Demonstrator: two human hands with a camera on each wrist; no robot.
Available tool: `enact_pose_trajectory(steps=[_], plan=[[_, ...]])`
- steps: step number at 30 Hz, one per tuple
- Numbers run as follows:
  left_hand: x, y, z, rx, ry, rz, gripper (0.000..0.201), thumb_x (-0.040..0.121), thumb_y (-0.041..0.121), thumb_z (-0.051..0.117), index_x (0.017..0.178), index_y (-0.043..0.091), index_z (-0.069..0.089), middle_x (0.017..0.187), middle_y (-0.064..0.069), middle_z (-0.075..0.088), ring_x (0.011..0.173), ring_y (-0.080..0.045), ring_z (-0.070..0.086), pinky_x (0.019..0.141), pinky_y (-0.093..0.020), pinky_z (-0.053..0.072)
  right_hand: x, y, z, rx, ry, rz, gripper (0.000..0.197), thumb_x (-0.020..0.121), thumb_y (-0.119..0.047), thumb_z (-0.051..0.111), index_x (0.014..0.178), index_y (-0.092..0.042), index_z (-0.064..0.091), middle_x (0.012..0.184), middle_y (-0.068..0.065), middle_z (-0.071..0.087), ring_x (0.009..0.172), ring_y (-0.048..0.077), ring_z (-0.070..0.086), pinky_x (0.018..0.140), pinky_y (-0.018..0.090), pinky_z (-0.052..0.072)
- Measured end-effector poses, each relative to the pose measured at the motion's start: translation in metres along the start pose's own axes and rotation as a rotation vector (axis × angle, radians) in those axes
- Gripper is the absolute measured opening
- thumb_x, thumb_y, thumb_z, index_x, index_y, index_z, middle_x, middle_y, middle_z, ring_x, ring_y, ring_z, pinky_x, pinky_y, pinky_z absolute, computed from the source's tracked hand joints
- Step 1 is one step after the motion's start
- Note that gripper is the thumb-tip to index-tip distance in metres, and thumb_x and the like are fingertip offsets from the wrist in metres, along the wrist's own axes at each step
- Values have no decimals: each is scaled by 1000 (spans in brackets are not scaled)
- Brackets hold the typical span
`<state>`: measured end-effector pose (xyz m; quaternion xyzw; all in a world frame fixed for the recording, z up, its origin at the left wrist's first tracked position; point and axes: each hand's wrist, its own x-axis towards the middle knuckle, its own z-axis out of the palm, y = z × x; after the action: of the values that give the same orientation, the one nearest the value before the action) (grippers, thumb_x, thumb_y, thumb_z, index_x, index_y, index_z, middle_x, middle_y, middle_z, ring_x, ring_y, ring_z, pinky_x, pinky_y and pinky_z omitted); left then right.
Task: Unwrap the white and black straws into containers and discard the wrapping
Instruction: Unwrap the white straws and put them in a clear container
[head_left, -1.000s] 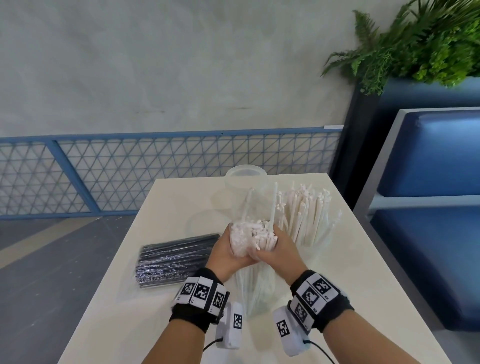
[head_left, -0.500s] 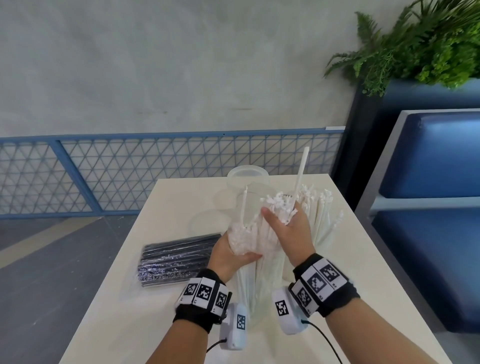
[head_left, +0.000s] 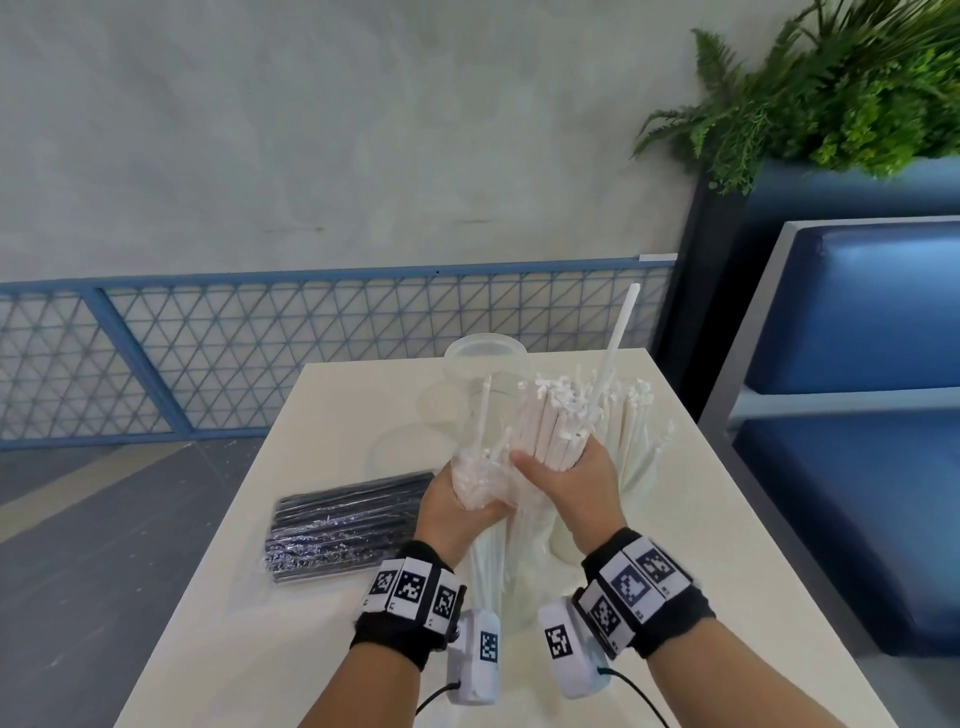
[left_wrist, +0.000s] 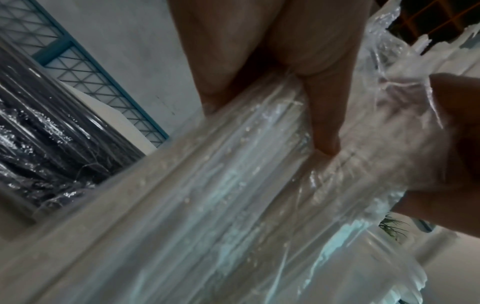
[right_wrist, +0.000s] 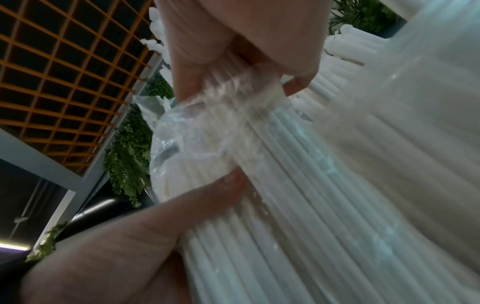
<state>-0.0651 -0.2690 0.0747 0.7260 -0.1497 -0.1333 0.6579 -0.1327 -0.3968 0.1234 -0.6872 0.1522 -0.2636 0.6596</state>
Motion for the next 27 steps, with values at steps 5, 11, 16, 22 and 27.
enact_pose_trajectory(steps=[5, 11, 16, 22, 27], plan=[[-1, 8, 0, -27, -104, 6, 67, 47, 25, 87, 108, 20, 59, 107, -3, 68, 104, -18, 63, 88, -32, 51, 5, -1, 3, 55, 84, 32, 29, 74, -8, 73, 102, -10, 64, 94, 3, 71, 91, 18, 67, 82, 32, 54], [2, 18, 1, -90, -51, 6, 46, 63, 14, 84, 103, 16, 63, 102, -3, 70, 100, -16, 66, 85, -29, 52, 14, -19, 2, 95, 37, 1, 24, 76, -4, 71, 98, -8, 64, 85, 0, 70, 78, 8, 68, 73, 23, 54], [3, 14, -2, -116, -57, -4, 47, 59, 13, 86, 101, 11, 65, 98, -5, 72, 98, -20, 67, 87, -34, 53, 24, -35, 1, 143, 62, -45, 34, 76, -10, 73, 108, -3, 62, 100, 10, 71, 93, 19, 68, 83, 32, 55], [-1, 10, -7, -141, -106, -39, 54, 52, 9, 86, 100, 18, 61, 95, 0, 71, 94, -16, 68, 76, -24, 55, 36, -51, -9, 201, 38, -49, 25, 78, -7, 70, 99, 4, 64, 90, 11, 71, 84, 18, 69, 72, 27, 58], [0, 22, -3, -131, -160, -9, 48, 63, -6, 78, 98, 21, 59, 96, 1, 69, 91, -10, 67, 81, -26, 55, 28, -31, -5, 141, -63, 34, 27, 74, -3, 73, 99, 3, 64, 93, 16, 70, 90, 25, 69, 79, 37, 55]])
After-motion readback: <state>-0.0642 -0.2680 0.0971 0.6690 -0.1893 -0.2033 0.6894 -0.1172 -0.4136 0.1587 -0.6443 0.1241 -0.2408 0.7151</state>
